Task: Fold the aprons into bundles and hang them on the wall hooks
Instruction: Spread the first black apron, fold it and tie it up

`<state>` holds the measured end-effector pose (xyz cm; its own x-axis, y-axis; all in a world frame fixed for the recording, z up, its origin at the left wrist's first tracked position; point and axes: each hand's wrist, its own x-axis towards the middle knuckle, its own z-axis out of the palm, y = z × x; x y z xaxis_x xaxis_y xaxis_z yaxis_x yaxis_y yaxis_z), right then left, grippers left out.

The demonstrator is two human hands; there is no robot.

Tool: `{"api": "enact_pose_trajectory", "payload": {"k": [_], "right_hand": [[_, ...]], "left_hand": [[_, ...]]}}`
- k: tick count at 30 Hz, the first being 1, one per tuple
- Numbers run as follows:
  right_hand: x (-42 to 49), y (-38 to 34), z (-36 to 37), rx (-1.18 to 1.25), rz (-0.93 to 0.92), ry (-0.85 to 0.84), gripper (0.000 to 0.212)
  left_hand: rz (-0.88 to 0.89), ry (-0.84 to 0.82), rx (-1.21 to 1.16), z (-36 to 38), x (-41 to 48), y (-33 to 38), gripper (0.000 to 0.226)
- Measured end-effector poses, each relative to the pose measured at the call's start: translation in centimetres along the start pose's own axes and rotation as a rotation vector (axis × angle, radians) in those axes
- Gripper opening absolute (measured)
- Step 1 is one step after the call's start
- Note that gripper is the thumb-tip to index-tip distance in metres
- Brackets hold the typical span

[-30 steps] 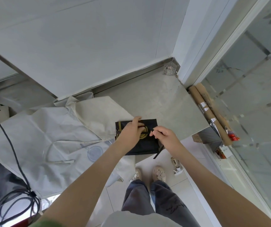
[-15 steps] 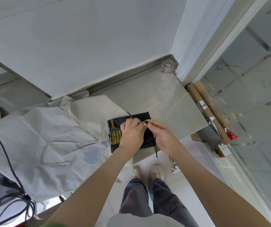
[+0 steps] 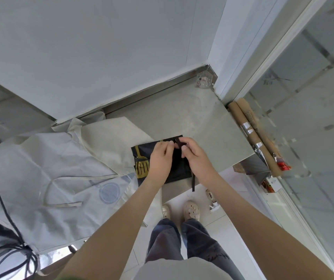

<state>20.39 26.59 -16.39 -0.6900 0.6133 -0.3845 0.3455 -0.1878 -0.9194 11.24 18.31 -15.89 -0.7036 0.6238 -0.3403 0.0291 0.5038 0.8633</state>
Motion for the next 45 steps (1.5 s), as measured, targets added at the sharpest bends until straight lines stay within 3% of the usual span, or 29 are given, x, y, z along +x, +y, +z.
{"api": "enact_pose_trajectory", "payload": {"k": [7,16,22,24,28,30,37,42,45], "right_hand": [[-0.1,0.2,-0.2,-0.105,-0.031,-0.046,0.030],[0.2,0.1,0.0,-0.157,-0.045,0.050,0.005],[0.5,-0.9,0.6,0.243,0.066,0.040,0.010],[0.7,-0.7,0.8,0.289,0.077,0.032,0.018],[0.9,-0.7,1.0,0.391,0.096,0.052,0.019],[0.8,-0.9,0.8,0.417,0.122,0.069,0.019],[0.4,-1.7,0.3,0.227,0.104,-0.073,0.030],[0.4,-1.8,-0.1,0.126,-0.026,-0.130,0.032],[0.8,-1.0,-1.1,-0.038,-0.060,-0.039,0.026]], "left_hand": [[0.085,-0.204,0.143,-0.1,0.0,-0.4,0.028],[-0.083,-0.385,0.081,-1.4,1.4,-0.6,0.037],[-0.098,-0.063,-0.311,-1.7,1.0,-0.7,0.012],[-0.028,-0.032,-0.209,-1.4,0.9,-0.4,0.015],[0.214,-0.035,0.289,-0.2,1.1,-0.1,0.017],[0.244,-0.045,0.320,0.0,1.1,-0.3,0.016],[0.147,-0.049,0.250,0.1,0.8,-0.7,0.023],[-0.075,-0.041,-0.182,-0.3,0.5,0.4,0.025],[-0.105,0.010,-0.319,-1.3,0.5,0.4,0.022]]}}
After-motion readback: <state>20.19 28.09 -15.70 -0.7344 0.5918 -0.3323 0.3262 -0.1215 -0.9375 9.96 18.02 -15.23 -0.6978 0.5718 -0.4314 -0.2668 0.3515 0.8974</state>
